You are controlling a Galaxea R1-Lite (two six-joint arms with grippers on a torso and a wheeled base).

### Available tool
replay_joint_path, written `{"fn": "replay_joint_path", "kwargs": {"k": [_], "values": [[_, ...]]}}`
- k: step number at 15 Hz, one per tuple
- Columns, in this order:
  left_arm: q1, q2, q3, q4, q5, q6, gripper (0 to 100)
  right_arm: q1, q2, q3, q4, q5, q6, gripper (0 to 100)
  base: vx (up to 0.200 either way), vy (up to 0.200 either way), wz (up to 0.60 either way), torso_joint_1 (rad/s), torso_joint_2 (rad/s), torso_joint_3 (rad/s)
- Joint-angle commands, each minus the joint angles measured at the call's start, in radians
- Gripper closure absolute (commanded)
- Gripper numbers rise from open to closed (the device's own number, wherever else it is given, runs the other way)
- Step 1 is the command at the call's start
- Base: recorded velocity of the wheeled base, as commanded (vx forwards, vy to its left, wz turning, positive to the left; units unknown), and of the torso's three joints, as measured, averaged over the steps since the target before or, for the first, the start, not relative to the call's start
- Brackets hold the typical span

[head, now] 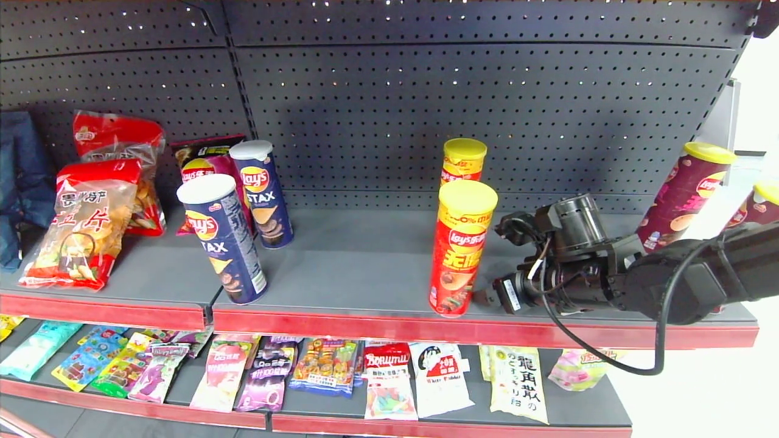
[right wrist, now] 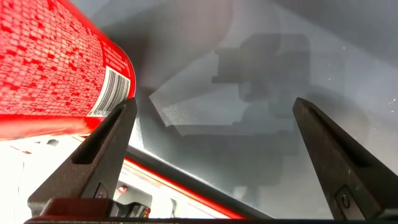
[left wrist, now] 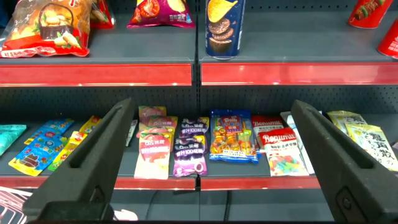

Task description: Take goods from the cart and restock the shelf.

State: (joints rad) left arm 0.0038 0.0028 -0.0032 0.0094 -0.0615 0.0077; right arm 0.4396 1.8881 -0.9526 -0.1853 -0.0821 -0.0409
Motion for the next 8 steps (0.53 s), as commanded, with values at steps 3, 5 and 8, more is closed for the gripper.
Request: {"fn": "replay_joint_path", "kwargs": {"k": [3, 5, 8], "values": [[0.001, 0.0, 0.0, 0.0, 0.0, 0.0, 0, -0.005, -0.098, 0.074, 0.0, -0.001, -0.001, 0, 0.0, 0.0, 0.0, 0.0, 0.0, 0.0], [0.001, 0.0, 0.0, 0.0, 0.0, 0.0, 0, -0.015, -0.199, 0.146, -0.002, -0.001, 0.001, 0, 0.0, 0.0, 0.0, 0.0, 0.0, 0.0], [0.001, 0.0, 0.0, 0.0, 0.0, 0.0, 0, -0.033, -0.414, 0.279, -0.002, 0.001, -0.002, 0, 0.0, 0.0, 0.0, 0.0, 0.0, 0.0]]}}
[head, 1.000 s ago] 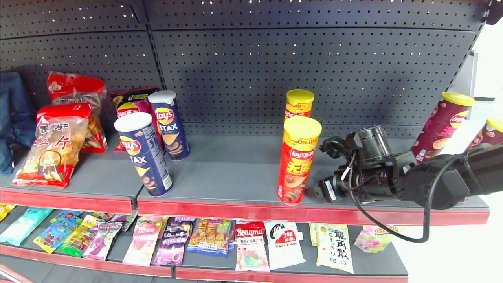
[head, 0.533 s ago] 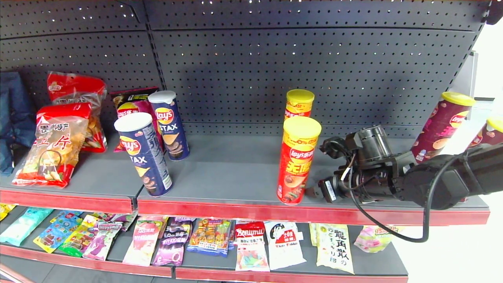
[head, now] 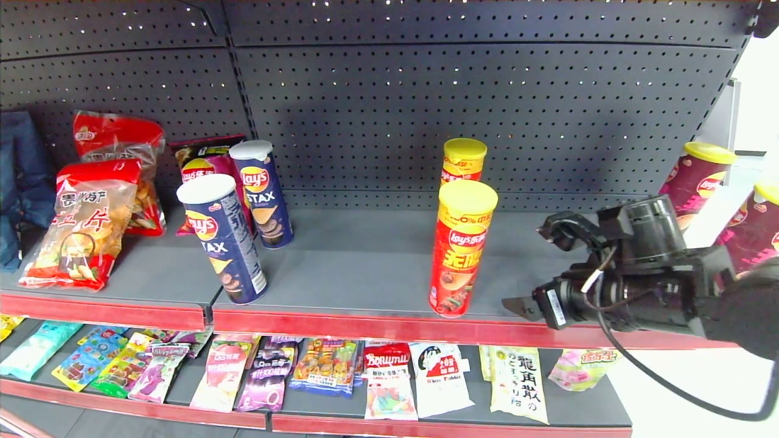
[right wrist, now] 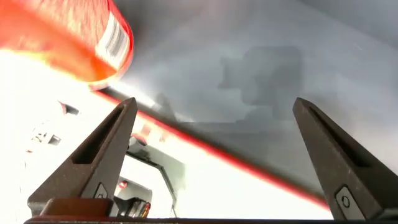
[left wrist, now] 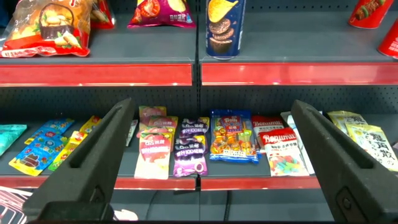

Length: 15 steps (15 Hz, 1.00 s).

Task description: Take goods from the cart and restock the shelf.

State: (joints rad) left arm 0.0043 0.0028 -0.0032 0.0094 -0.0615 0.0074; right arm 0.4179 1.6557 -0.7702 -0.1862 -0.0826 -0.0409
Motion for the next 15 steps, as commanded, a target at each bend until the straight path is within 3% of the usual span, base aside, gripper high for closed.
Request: {"fn": "replay_joint_path", "kwargs": {"k": [1, 3, 5, 6, 7, 8, 9, 11, 12, 13, 15], "values": [[0.0, 0.0, 0.0, 0.0, 0.0, 0.0, 0, -0.011, -0.272, 0.15, -0.001, 0.001, -0.013, 0, 0.0, 0.0, 0.0, 0.0, 0.0, 0.0], [0.0, 0.0, 0.0, 0.0, 0.0, 0.0, 0, -0.024, -0.452, 0.253, -0.001, 0.001, -0.047, 0, 0.0, 0.0, 0.0, 0.0, 0.0, 0.0], [0.0, 0.0, 0.0, 0.0, 0.0, 0.0, 0, -0.099, -0.613, 0.331, 0.001, 0.018, -0.113, 0, 0.0, 0.0, 0.0, 0.0, 0.0, 0.0], [0.0, 0.0, 0.0, 0.0, 0.0, 0.0, 0, -0.188, -0.737, 0.391, 0.001, 0.081, -0.151, 0, 0.0, 0.0, 0.0, 0.0, 0.0, 0.0], [0.0, 0.0, 0.0, 0.0, 0.0, 0.0, 0, -0.188, -0.737, 0.391, 0.001, 0.081, -0.151, 0, 0.0, 0.0, 0.0, 0.0, 0.0, 0.0], [0.0, 0.0, 0.0, 0.0, 0.0, 0.0, 0, -0.329, -0.962, 0.48, 0.013, 0.213, -0.152, 0, 0.0, 0.0, 0.0, 0.0, 0.0, 0.0], [0.0, 0.0, 0.0, 0.0, 0.0, 0.0, 0, -0.366, -1.062, 0.54, 0.013, 0.234, -0.149, 0, 0.0, 0.0, 0.0, 0.0, 0.0, 0.0], [0.0, 0.0, 0.0, 0.0, 0.0, 0.0, 0, -0.346, -1.266, 0.644, 0.016, 0.228, -0.111, 0, 0.0, 0.0, 0.0, 0.0, 0.0, 0.0], [0.0, 0.0, 0.0, 0.0, 0.0, 0.0, 0, -0.346, -1.266, 0.644, 0.016, 0.228, -0.111, 0, 0.0, 0.0, 0.0, 0.0, 0.0, 0.0], [0.0, 0.0, 0.0, 0.0, 0.0, 0.0, 0, -0.344, -1.469, 0.767, 0.016, 0.201, -0.102, 0, 0.0, 0.0, 0.0, 0.0, 0.0, 0.0], [0.0, 0.0, 0.0, 0.001, 0.0, 0.0, 0, -0.349, -1.564, 0.764, 0.14, 0.156, -0.097, 0, 0.0, 0.0, 0.0, 0.0, 0.0, 0.0]]}}
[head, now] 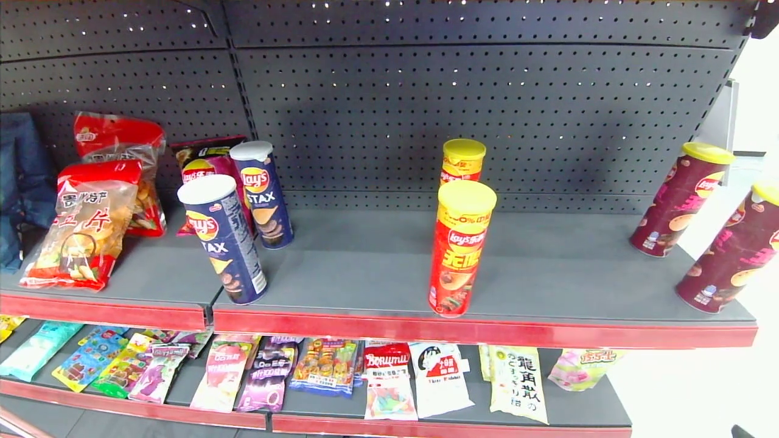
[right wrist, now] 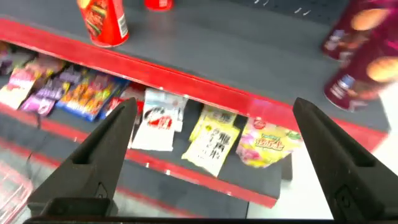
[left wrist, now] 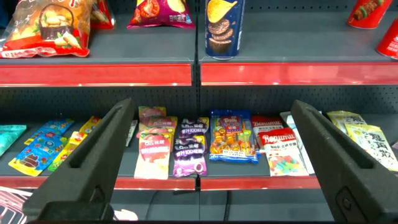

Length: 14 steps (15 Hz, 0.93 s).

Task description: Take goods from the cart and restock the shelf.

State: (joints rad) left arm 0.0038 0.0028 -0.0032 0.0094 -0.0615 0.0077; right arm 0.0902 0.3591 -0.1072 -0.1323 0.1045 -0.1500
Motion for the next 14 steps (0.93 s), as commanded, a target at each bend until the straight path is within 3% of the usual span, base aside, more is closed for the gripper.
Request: {"fn": "replay_joint_path", "kwargs": {"k": [1, 2, 4, 7, 9, 12, 14], "values": [[0.001, 0.0, 0.0, 0.0, 0.0, 0.0, 0, -0.021, -0.267, 0.1, 0.088, -0.065, 0.024, 0, 0.0, 0.0, 0.0, 0.0, 0.0, 0.0], [0.001, 0.0, 0.0, 0.0, 0.0, 0.0, 0, -0.021, -0.238, 0.09, 0.099, -0.154, 0.049, 0, 0.0, 0.0, 0.0, 0.0, 0.0, 0.0], [0.001, 0.0, 0.0, 0.0, 0.0, 0.0, 0, -0.049, -0.2, 0.087, 0.099, -0.213, 0.006, 0, 0.0, 0.0, 0.0, 0.0, 0.0, 0.0], [0.001, 0.0, 0.0, 0.0, 0.0, 0.0, 0, -0.184, -0.197, 0.089, 0.099, -0.244, -0.002, 0, 0.0, 0.0, 0.0, 0.0, 0.0, 0.0], [0.001, 0.0, 0.0, 0.0, 0.0, 0.0, 0, -0.182, -0.263, 0.101, 0.08, -0.109, -0.005, 0, 0.0, 0.0, 0.0, 0.0, 0.0, 0.0], [0.001, 0.0, 0.0, 0.0, 0.0, 0.0, 0, -0.181, -0.261, 0.1, 0.079, -0.037, 0.109, 0, 0.0, 0.0, 0.0, 0.0, 0.0, 0.0], [0.001, 0.0, 0.0, 0.0, 0.0, 0.0, 0, -0.176, -0.261, 0.1, 0.08, 0.075, 0.107, 0, 0.0, 0.0, 0.0, 0.0, 0.0, 0.0]]}}
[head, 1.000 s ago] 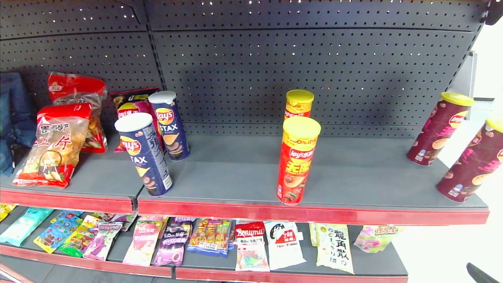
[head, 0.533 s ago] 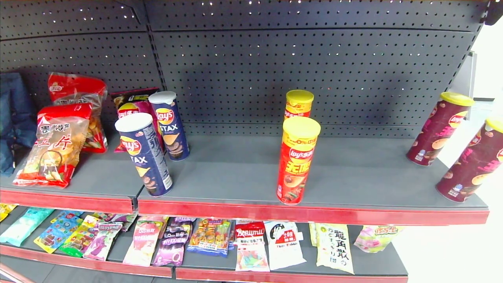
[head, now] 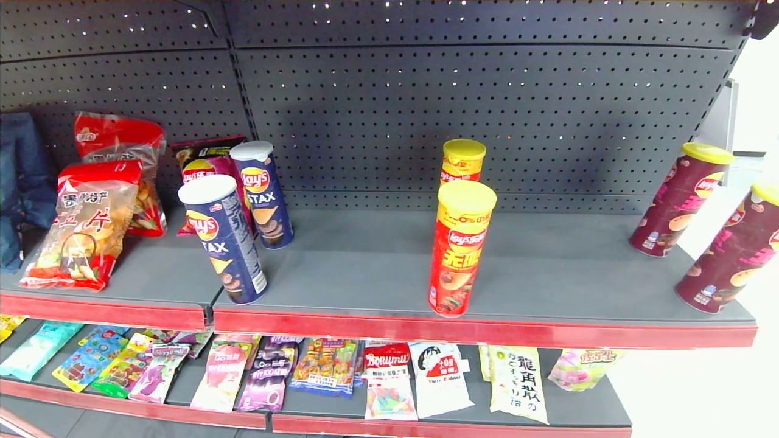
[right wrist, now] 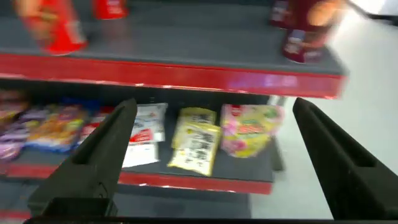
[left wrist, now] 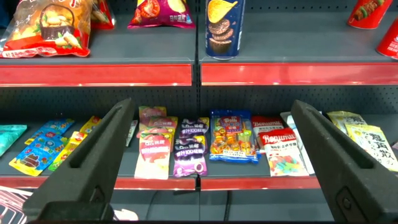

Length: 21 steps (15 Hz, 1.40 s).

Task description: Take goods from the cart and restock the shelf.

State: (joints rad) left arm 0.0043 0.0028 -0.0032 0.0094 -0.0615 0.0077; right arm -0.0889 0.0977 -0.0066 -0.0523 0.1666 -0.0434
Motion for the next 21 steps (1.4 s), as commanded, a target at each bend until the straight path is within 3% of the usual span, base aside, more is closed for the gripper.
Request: {"fn": "replay_joint_path", "kwargs": {"k": [1, 8, 14, 15, 16, 21], "values": [[0.0, 0.0, 0.0, 0.0, 0.0, 0.0, 0, 0.003, 0.001, -0.006, 0.011, 0.034, -0.001, 0, 0.0, 0.0, 0.0, 0.0, 0.0, 0.0], [0.0, 0.0, 0.0, 0.0, 0.0, 0.0, 0, 0.083, -0.055, -0.007, 0.029, 0.067, 0.023, 0, 0.0, 0.0, 0.0, 0.0, 0.0, 0.0], [0.0, 0.0, 0.0, 0.0, 0.0, 0.0, 0, 0.089, -0.098, 0.005, 0.002, -0.088, 0.011, 0, 0.0, 0.0, 0.0, 0.0, 0.0, 0.0], [0.0, 0.0, 0.0, 0.0, 0.0, 0.0, 0, 0.089, -0.098, 0.0, 0.071, -0.148, 0.033, 0, 0.0, 0.0, 0.0, 0.0, 0.0, 0.0], [0.0, 0.0, 0.0, 0.0, 0.0, 0.0, 0, 0.089, -0.098, 0.005, 0.049, -0.151, 0.096, 0, 0.0, 0.0, 0.0, 0.0, 0.0, 0.0], [0.0, 0.0, 0.0, 0.0, 0.0, 0.0, 0, 0.089, -0.098, 0.005, 0.049, -0.137, 0.045, 0, 0.0, 0.0, 0.0, 0.0, 0.0, 0.0]]}}
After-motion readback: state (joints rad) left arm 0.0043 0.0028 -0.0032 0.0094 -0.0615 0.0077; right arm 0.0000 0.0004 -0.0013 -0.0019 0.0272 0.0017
